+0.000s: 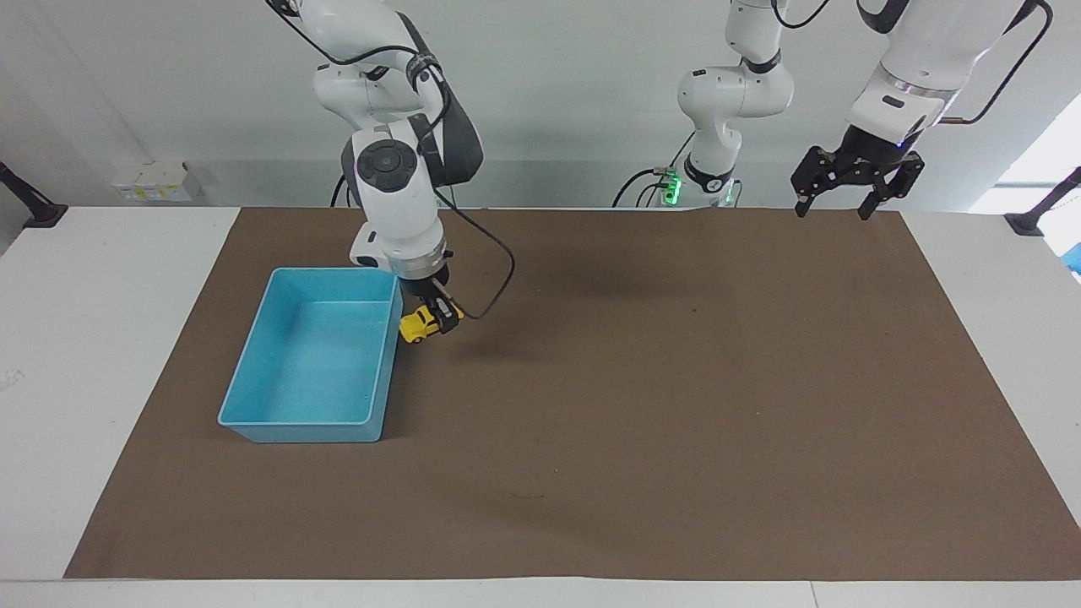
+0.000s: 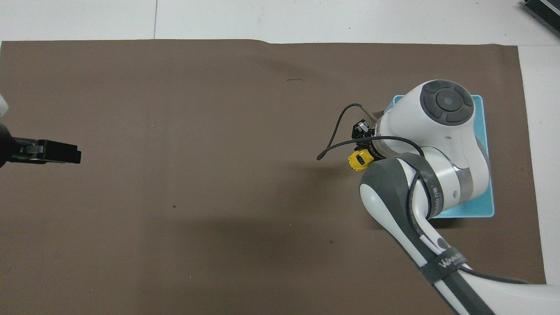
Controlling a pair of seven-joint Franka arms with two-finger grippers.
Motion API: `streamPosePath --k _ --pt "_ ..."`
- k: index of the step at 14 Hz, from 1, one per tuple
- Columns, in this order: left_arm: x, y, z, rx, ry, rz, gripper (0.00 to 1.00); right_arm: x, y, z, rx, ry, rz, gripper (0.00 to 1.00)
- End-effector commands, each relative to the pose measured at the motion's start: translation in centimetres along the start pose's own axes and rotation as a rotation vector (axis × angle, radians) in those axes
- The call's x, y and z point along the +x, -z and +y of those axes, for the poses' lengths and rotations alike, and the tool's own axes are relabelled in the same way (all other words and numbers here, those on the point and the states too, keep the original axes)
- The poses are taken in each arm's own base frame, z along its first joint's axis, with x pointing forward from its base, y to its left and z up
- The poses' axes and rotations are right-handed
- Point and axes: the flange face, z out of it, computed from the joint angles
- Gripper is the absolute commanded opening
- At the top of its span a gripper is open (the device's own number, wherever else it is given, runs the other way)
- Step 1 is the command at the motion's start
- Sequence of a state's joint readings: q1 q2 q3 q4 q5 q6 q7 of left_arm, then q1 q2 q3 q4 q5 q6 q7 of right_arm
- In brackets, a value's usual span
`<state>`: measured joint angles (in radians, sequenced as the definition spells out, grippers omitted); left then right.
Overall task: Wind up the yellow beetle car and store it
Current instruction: 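Lift the car with the right gripper and carry it over the bin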
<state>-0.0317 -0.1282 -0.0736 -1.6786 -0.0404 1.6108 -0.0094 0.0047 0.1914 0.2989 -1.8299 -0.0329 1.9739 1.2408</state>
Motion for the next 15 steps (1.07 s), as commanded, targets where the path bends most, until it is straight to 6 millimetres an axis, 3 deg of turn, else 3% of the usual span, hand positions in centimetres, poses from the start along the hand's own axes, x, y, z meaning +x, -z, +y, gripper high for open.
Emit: streamPosePath --k 1,9,15 --pt "-0.5 0.5 -0.4 -0.005 -0.004 -0.005 1.00 2.4 0.7 1.7 -0.012 0.100 -0.002 0.00" --pt "-0.5 0.5 -0.5 -0.005 -0.003 -0.005 1.00 10.3 0.3 6.8 -0.040 0.367 -0.036 0.00" --pt "-0.5 0.5 -0.4 -0.005 -0.004 -0.005 1.00 15.8 -0.8 12.2 -0.040 0.705 -0.062 0.00"
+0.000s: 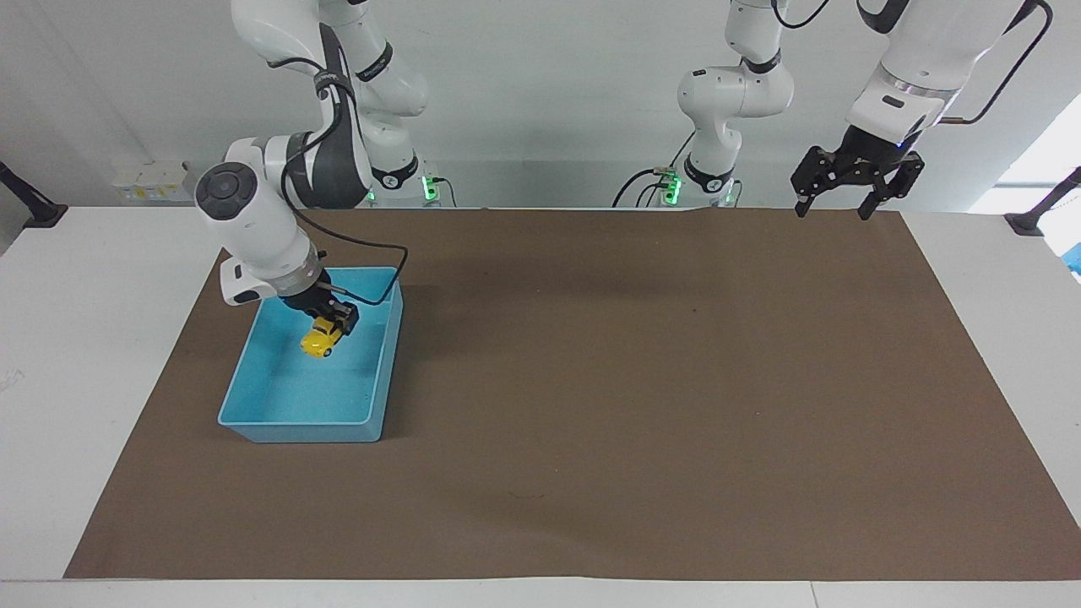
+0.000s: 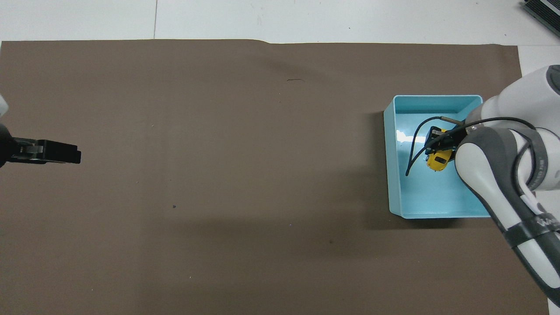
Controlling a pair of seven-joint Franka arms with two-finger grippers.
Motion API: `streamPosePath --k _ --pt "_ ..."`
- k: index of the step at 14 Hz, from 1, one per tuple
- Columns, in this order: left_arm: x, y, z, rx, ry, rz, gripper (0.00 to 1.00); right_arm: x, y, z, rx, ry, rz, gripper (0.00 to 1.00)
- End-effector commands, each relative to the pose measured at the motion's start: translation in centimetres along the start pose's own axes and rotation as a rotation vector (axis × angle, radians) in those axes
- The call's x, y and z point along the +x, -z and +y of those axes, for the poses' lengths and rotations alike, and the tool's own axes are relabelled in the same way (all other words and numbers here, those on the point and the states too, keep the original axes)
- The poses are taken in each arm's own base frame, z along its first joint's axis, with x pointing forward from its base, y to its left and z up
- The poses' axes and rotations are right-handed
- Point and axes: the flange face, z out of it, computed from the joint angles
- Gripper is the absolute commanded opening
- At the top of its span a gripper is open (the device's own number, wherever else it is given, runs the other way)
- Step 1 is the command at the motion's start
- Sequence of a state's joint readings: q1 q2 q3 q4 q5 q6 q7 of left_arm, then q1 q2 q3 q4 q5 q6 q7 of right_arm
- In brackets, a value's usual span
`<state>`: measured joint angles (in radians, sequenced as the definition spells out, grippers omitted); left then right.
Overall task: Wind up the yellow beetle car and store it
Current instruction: 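Lift the car with the right gripper and carry it over the bin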
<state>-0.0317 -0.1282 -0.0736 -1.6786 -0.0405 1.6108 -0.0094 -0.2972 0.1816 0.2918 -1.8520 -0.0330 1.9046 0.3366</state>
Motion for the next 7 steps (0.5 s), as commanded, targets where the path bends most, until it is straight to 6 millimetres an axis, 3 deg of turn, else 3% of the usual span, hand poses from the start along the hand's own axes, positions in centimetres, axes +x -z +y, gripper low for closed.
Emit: streamPosePath --k 1,7 --pt "-0.5 0.5 -0.4 -0.005 -0.004 -0.005 1.00 -0.7 -0.3 3.1 -0.002 0.170 0.035 0.00" --pt "-0.5 0.5 -0.4 -0.005 -0.004 -0.005 1.00 -1.4 -3.7 3.4 -0.021 0.401 0.023 0.00"
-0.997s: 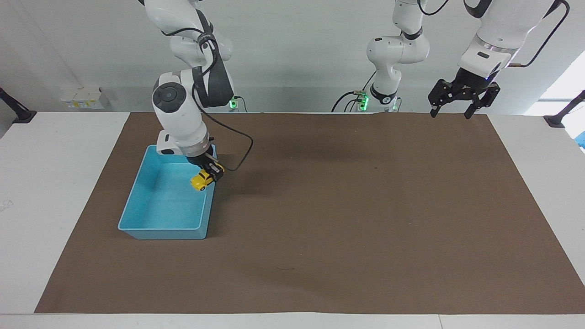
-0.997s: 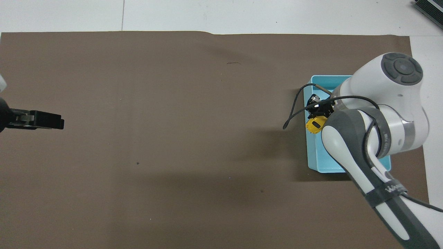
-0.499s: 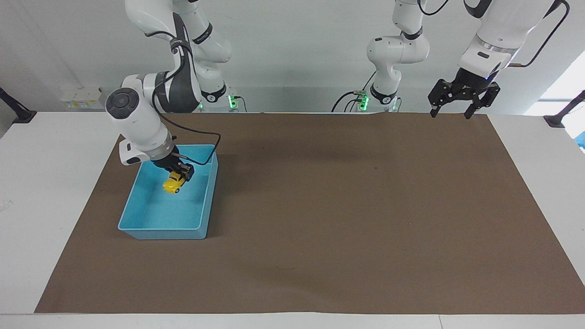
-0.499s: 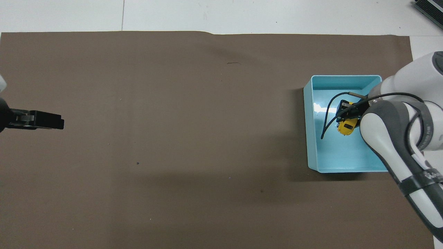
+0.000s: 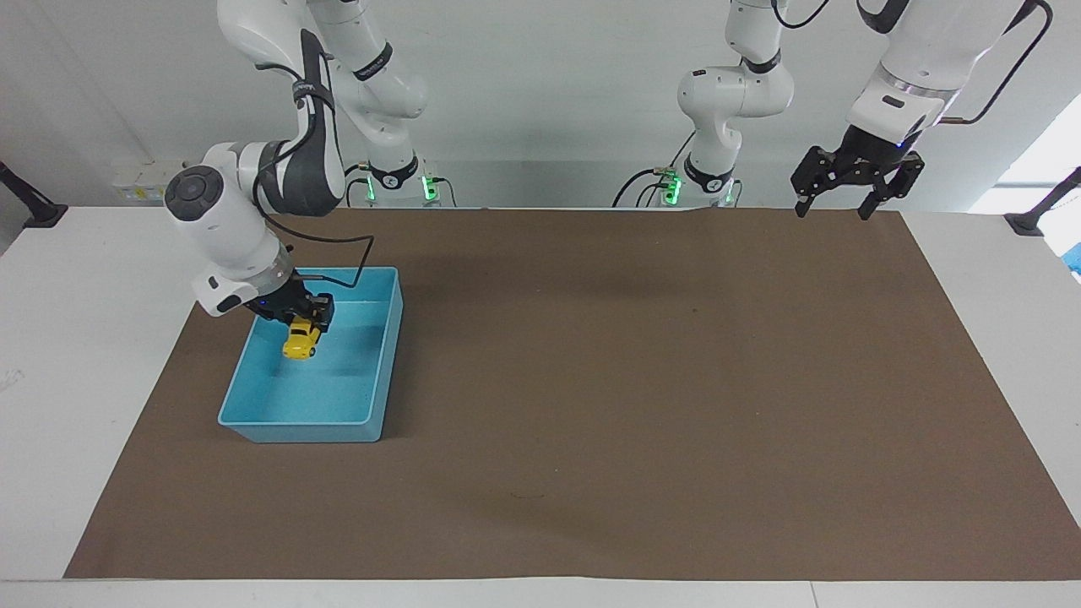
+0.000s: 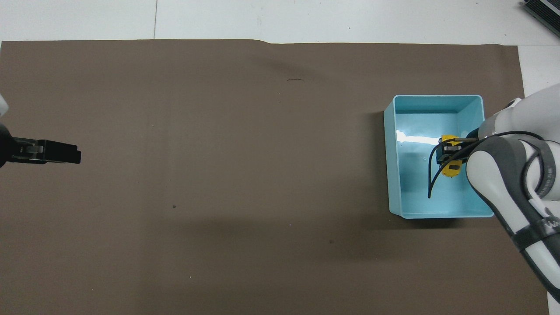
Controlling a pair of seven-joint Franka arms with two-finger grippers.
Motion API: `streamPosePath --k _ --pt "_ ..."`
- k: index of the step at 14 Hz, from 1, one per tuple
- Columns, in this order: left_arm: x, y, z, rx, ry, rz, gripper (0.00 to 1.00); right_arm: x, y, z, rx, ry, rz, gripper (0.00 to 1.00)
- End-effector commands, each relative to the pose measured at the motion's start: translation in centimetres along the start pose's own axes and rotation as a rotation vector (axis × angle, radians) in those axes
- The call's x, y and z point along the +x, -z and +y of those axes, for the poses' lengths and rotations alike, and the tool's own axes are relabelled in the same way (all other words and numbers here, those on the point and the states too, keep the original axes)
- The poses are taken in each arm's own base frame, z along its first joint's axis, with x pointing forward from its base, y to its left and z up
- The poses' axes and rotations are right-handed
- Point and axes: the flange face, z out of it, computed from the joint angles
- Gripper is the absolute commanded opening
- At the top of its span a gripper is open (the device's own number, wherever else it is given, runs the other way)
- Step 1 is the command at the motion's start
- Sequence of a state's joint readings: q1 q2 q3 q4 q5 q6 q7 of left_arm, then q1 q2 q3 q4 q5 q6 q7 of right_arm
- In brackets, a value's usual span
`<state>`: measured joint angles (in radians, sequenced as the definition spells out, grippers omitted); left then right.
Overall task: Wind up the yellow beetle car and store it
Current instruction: 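Lower the car into the blue bin and open the right gripper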
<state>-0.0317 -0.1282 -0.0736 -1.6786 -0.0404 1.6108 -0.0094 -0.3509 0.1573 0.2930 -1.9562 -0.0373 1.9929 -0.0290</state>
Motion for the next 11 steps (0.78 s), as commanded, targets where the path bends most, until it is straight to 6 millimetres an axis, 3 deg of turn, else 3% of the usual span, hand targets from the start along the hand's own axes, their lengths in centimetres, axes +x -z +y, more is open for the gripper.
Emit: streamPosePath --k 1,6,11 --pt "-0.5 0.5 -0.4 -0.005 -0.004 -0.005 1.00 -1.1 -1.2 -0.4 -0.023 0.096 0.024 0.00" --pt "-0.5 0.5 -0.4 -0.005 -0.004 -0.005 1.00 -1.0 -3.7 -0.9 -0.056 0.059 0.029 0.00" --pt "-0.5 0.5 -0.5 -0.005 -0.003 -0.005 1.00 -1.1 -7.9 -1.2 -0.037 0.075 0.048 0.00"
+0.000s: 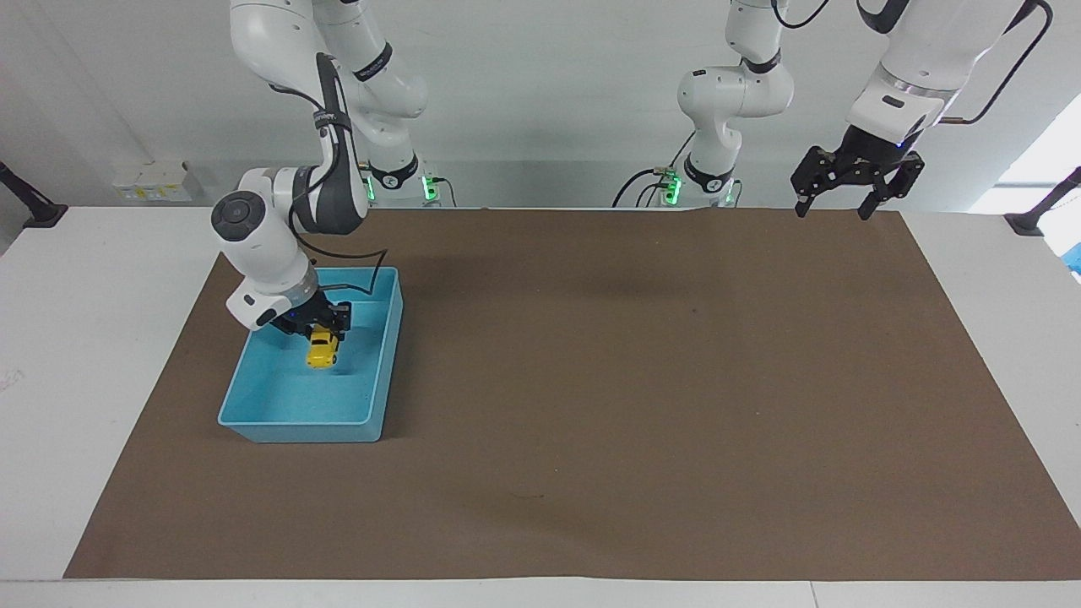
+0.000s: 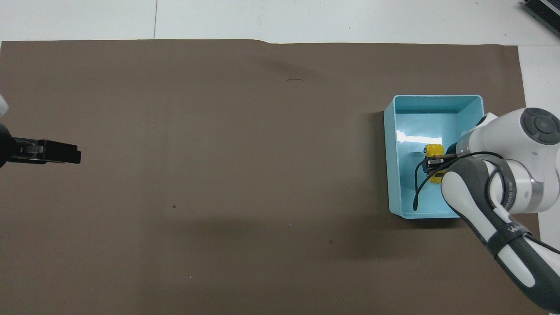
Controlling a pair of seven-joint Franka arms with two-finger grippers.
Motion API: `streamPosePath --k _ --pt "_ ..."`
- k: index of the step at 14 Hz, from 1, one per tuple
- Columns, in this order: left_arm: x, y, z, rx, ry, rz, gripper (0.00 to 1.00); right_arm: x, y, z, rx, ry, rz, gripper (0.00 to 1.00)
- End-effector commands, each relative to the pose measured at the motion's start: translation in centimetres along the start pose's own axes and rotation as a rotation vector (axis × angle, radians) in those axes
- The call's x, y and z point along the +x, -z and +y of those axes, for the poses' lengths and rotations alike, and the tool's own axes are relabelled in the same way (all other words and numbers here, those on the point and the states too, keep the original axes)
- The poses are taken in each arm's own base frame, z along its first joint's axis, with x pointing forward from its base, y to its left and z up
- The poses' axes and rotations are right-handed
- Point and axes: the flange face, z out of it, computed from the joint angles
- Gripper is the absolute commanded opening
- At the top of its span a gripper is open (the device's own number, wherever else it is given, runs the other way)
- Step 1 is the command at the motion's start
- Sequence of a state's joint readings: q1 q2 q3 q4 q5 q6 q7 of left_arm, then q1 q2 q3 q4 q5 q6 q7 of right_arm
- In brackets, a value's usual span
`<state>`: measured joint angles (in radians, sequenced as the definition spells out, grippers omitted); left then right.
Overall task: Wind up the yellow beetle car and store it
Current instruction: 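Lower the car into the blue bin and open the right gripper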
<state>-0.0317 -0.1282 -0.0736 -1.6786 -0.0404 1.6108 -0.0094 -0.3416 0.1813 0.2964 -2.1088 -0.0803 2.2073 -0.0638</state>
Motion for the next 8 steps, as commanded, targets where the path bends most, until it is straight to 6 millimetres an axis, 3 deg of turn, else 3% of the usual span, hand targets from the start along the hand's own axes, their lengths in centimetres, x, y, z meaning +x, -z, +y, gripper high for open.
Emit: streamPosePath --k 1,4,5,6,7,8 --pt "-0.50 0.54 -0.38 -0.005 -0.004 -0.005 1.00 -0.09 -2.10 -0.33 -0.005 0.001 0.013 0.00" --pt "-0.50 0.54 -0.38 -0.005 -0.004 -0.005 1.00 -0.08 -2.41 -0.24 -0.003 0.001 0.005 0.00" --pt "-0.50 0.55 -0.45 -0.005 -0.003 -0.005 1.00 -0.05 -2.35 -0.23 -0.004 -0.001 0.005 0.08" --pt "-0.50 0.54 -0.38 -0.005 -0.004 -0.005 1.00 -0.09 -2.37 -0.23 -0.004 0.002 0.002 0.48" --pt "-0.50 0.54 -0.38 -0.005 -0.004 -0.005 1.00 -0.12 -2.29 -0.14 -0.004 0.005 -0.001 0.99" --pt "-0.50 0.54 -0.38 -0.005 -0.004 -0.005 1.00 -0.01 -1.83 -0.18 -0.006 0.018 0.003 1.00"
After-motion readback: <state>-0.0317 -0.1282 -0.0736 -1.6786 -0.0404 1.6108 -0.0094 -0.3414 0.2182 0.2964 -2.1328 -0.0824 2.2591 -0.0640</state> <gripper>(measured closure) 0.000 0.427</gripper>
